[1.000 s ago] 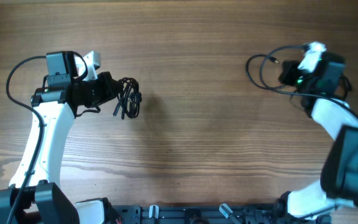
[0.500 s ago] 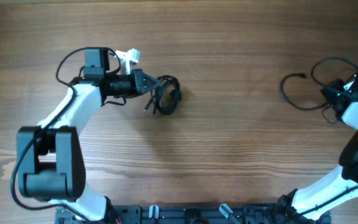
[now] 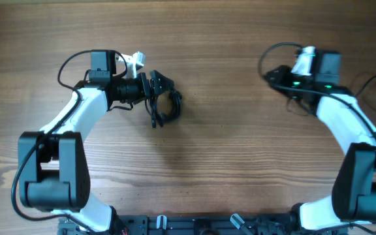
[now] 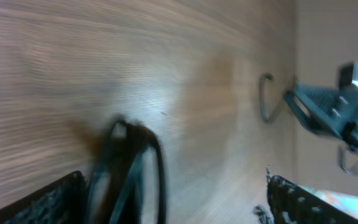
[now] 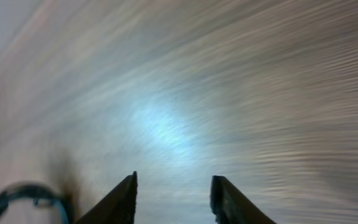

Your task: Untangle cables

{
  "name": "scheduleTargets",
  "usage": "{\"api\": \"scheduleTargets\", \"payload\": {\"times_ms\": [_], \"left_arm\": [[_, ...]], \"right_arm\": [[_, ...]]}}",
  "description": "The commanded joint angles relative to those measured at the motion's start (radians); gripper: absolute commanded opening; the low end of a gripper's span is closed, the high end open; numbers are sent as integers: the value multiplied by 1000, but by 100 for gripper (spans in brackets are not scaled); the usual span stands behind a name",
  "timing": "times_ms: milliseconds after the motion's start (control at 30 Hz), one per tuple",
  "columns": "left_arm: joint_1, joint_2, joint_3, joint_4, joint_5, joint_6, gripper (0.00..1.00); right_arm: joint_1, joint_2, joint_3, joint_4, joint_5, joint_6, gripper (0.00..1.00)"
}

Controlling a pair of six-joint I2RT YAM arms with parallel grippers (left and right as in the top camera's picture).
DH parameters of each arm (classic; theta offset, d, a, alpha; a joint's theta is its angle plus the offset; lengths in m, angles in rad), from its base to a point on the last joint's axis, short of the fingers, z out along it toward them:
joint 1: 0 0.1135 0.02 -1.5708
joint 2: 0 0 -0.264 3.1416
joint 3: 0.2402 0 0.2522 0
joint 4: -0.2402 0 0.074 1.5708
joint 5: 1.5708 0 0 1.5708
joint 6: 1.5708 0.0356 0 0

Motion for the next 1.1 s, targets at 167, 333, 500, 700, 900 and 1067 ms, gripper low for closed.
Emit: {"api": "scheduleTargets", "payload": {"times_ms": [167,333,500,700,900,1067], "left_arm": [[1,-166,19,-30,-240,-65,80],[-51,-93,14,-137,-480,-65,22],[-78,12,14,-79,-492,-65,10],[-79,91,14,-57,-592,-92,9],[-79,95,14,-48,-592,-91,5],[-116,124,14,-24,-591,-91,5]], "right_arm": [[275,3,1,24,-29,57,36],[381,10,1,79,-28,191,33],[507,14,1,134,84,214,34],[617,99,1,298,237,270,41],[660,257,1,469,231,312,47],[670,322,1,515,231,310,22]]}}
